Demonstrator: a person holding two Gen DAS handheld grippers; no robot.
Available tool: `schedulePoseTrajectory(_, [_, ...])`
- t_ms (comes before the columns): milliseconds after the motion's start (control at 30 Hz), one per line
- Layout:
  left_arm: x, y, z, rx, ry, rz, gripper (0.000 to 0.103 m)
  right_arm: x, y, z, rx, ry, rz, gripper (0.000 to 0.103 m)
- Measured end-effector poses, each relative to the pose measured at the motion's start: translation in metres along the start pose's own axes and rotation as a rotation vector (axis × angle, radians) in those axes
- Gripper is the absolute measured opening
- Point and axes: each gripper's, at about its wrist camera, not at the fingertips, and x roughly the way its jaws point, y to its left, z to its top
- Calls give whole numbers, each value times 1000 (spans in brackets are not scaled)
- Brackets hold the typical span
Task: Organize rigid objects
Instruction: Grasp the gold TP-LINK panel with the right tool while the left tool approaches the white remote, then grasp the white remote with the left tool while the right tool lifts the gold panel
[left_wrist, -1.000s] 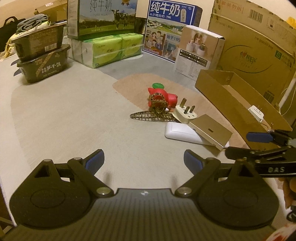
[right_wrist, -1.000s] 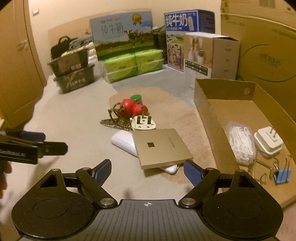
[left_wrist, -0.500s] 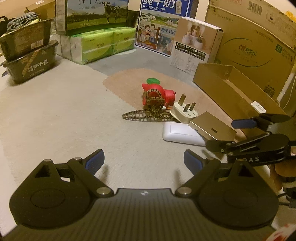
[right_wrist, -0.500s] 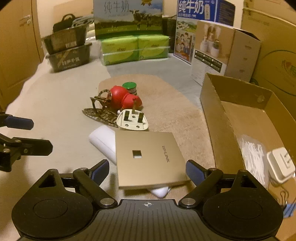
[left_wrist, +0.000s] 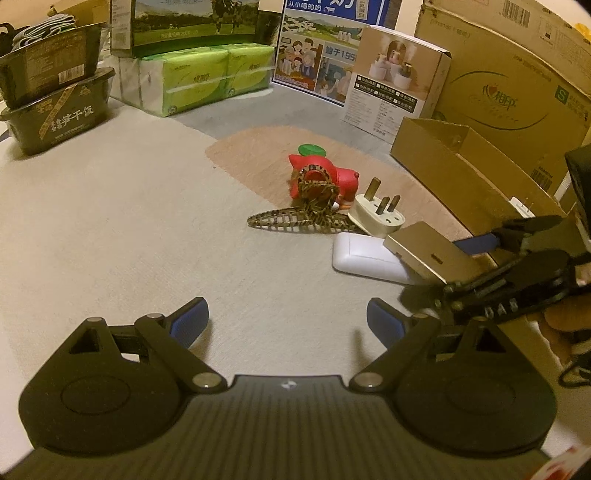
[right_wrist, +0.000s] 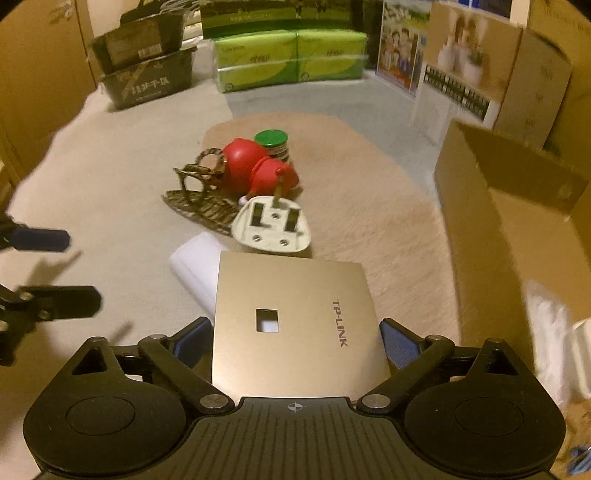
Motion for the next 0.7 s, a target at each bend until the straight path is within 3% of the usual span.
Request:
schedulePoseTrajectory(467, [-31,18,-13,-56,-23,36,91,-32,63,-42,-7,-12,161,90])
schedulePoseTrajectory(700, [-39,17,-21,-58,-13,44,91,-56,65,-60,34,-92,42,90])
